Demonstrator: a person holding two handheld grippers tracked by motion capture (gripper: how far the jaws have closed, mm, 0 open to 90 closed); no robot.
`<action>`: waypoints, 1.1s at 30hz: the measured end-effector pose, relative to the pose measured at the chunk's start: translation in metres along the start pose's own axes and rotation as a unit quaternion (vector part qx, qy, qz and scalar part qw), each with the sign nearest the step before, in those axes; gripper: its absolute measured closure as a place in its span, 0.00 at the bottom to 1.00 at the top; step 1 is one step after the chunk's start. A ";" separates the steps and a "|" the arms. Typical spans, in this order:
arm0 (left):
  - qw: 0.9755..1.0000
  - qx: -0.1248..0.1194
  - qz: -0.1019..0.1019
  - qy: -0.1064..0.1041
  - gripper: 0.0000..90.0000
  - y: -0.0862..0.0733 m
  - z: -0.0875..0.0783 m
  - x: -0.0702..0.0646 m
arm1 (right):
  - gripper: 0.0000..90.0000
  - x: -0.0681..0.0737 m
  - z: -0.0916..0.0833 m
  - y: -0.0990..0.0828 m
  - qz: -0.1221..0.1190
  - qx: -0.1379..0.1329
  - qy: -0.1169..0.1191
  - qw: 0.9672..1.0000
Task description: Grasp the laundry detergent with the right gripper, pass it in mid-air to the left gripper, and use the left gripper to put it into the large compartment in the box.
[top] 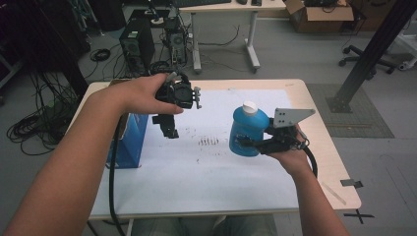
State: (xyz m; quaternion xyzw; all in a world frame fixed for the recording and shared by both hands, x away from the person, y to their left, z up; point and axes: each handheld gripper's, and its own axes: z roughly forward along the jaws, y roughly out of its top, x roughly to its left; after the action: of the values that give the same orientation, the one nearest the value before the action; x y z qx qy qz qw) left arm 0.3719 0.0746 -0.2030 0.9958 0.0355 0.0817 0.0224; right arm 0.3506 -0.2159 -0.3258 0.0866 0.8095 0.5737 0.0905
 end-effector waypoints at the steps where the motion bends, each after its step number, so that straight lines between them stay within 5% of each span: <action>1: 1.000 -0.001 0.000 -0.001 0.05 0.001 -0.001 -0.001 | 0.51 0.000 0.001 0.000 -0.001 0.000 0.006 1.000; 13: 1.000 0.000 0.014 -0.020 0.05 0.011 -0.008 -0.009 | 0.51 0.005 0.015 0.000 -0.010 -0.003 0.045 0.999; 33: 0.999 0.005 0.032 -0.035 0.05 0.026 -0.017 -0.019 | 0.51 0.009 0.045 0.000 -0.016 -0.006 0.076 0.997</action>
State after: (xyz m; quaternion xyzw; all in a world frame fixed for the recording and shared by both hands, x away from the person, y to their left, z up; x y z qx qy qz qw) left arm 0.3524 0.0475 -0.1884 0.9988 0.0035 0.0472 0.0159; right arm 0.3526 -0.1721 -0.3408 0.0294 0.8117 0.5821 0.0381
